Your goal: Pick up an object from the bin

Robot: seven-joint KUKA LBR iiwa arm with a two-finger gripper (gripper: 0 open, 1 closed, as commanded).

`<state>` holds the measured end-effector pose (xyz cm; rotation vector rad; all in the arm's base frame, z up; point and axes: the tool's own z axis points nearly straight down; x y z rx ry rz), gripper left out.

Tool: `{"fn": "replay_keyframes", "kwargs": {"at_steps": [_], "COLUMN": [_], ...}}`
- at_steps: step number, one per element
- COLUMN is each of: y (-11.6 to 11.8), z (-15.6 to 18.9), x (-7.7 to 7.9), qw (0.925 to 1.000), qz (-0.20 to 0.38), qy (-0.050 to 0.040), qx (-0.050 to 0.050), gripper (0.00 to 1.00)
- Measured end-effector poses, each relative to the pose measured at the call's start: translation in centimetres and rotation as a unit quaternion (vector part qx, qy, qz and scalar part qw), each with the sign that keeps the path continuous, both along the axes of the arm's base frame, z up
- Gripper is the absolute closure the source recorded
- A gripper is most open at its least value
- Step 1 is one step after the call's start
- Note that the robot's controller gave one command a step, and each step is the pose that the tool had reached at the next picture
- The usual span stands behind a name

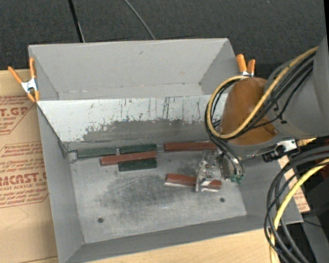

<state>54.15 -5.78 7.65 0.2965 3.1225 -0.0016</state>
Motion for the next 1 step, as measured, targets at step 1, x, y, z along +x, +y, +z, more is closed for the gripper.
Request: {"fn": "replay_keyframes", "kwargs": {"at_steps": [1], "y": [0.01], "z": [0.2], "x": [-0.05], "qw": [1.0], "qz": [-0.003], "qy": [0.0012], "qx": [0.0], "gripper": [1.0]}}
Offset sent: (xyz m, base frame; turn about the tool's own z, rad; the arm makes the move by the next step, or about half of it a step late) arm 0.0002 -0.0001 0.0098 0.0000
